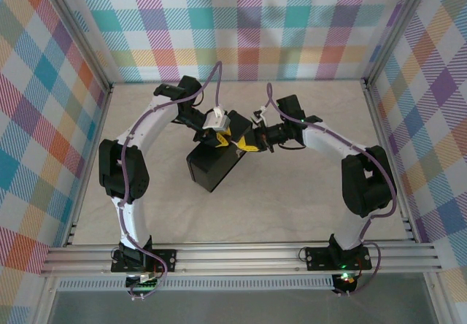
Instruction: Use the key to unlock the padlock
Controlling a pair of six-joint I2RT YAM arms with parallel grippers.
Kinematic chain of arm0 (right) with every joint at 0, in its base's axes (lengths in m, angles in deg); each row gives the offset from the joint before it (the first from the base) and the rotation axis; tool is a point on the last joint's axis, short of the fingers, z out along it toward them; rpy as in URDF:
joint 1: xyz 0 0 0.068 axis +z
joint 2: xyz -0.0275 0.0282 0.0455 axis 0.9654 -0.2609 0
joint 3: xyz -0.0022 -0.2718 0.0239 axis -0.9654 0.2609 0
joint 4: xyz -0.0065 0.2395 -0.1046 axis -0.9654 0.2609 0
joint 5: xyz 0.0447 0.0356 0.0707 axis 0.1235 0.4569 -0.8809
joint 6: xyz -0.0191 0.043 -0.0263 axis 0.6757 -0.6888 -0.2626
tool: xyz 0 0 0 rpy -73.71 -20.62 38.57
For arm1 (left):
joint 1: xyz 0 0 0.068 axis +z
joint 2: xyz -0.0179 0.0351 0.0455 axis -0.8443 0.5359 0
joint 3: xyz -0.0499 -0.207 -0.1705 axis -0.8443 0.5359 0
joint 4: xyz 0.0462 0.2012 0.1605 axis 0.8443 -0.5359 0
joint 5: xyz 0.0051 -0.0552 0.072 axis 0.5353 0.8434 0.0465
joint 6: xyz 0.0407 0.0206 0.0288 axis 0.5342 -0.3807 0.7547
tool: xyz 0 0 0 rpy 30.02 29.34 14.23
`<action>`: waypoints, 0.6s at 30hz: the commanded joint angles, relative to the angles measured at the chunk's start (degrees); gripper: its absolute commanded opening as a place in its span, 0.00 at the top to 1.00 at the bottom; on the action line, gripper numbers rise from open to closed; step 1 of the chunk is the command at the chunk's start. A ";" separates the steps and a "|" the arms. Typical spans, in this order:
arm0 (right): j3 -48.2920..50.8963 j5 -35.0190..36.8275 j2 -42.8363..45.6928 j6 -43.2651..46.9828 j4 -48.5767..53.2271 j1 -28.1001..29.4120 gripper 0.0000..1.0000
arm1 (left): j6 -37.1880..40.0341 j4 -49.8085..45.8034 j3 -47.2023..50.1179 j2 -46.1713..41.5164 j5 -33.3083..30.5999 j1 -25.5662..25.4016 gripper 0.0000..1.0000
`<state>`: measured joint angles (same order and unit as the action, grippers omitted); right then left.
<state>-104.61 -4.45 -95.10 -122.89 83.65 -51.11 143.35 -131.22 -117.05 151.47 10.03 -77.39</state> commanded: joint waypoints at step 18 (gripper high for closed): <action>-0.77 -1.48 -0.15 -0.99 -1.11 0.06 1.00 | 0.22 -0.39 1.05 -1.55 1.20 -0.60 0.72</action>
<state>-103.97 -4.45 -95.10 -123.98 82.47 -51.22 143.29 -131.17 -117.03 151.47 10.06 -77.39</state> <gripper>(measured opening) 0.043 0.284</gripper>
